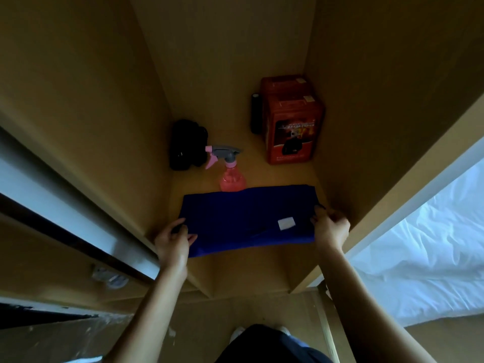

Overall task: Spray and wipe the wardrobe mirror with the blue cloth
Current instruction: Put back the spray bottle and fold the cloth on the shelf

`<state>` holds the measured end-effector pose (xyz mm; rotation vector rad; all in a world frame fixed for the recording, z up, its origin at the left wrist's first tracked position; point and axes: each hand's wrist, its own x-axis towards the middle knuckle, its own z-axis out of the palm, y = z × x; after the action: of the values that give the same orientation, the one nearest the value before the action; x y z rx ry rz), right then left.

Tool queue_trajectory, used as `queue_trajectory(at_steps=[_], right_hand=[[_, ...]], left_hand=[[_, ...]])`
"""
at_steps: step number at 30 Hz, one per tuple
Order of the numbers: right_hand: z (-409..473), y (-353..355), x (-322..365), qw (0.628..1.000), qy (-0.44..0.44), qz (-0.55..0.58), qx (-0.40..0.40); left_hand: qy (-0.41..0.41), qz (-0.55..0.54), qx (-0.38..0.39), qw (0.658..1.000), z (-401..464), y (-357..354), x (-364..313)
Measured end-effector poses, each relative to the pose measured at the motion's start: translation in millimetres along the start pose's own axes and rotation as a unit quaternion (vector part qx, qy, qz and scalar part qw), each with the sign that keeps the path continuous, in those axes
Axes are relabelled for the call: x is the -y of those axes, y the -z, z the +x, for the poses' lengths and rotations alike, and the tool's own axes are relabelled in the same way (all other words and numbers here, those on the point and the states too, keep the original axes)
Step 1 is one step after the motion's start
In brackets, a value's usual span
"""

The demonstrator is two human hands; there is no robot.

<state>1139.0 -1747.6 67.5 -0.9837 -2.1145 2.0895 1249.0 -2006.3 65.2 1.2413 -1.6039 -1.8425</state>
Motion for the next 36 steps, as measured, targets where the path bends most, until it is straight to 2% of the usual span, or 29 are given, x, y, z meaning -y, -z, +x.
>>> queue_trajectory(at_steps=[3, 6, 10, 12, 15, 17, 19, 23, 25, 28, 32, 36], right_hand=[[-10.5, -2.0, 11.3, 0.997, 0.028, 0.069, -0.003], [-9.5, 6.6, -11.1, 0.998, -0.006, 0.049, -0.041], [-8.0, 18.2, -49.4, 0.992, -0.107, 0.034, -0.062], [-5.6, 21.0, -58.0, 0.988, -0.14, 0.056, -0.025], [-5.8, 22.5, -60.2, 0.968, -0.206, 0.123, 0.077], [-5.5, 20.5, -61.8, 0.957, -0.221, 0.155, 0.104], [-5.5, 18.0, -61.6, 0.962, -0.215, 0.137, 0.102], [-5.6, 17.5, -57.7, 0.98, -0.163, 0.104, 0.047], [-8.4, 15.1, -53.7, 0.983, -0.129, 0.124, 0.044], [-9.1, 9.5, -44.8, 0.979, -0.137, 0.143, 0.051], [-4.0, 5.0, -35.7, 0.978, -0.149, 0.12, 0.077], [-1.9, 4.4, -34.2, 0.979, -0.136, 0.143, 0.059]], left_hand=[[-0.053, 0.003, -0.021, 0.998, -7.8, 0.4, -6.2], [-0.04, 0.016, -0.038, 0.998, -21.2, 7.1, 17.5], [0.055, 0.044, -0.06, 0.996, -29.8, 13.1, 50.7], [0.128, 0.049, -0.069, 0.988, -23.4, 16.2, 57.8], [0.269, -0.103, 0.021, 0.957, -15.1, 22.6, 61.1], [0.307, -0.22, 0.069, 0.923, -13.2, 27.9, 60.7], [0.307, -0.277, 0.084, 0.907, -13.1, 30.0, 59.0], [0.283, -0.323, 0.091, 0.899, -16.8, 26.4, 51.7], [0.273, -0.348, 0.091, 0.892, -17.5, 23.4, 46.6], [0.273, -0.356, 0.084, 0.89, -16.9, 17.7, 37.4], [0.281, -0.28, 0.062, 0.916, -9.0, 14.0, 29.7], [0.249, -0.183, 0.029, 0.95, -2.6, 18.2, 33.5]])
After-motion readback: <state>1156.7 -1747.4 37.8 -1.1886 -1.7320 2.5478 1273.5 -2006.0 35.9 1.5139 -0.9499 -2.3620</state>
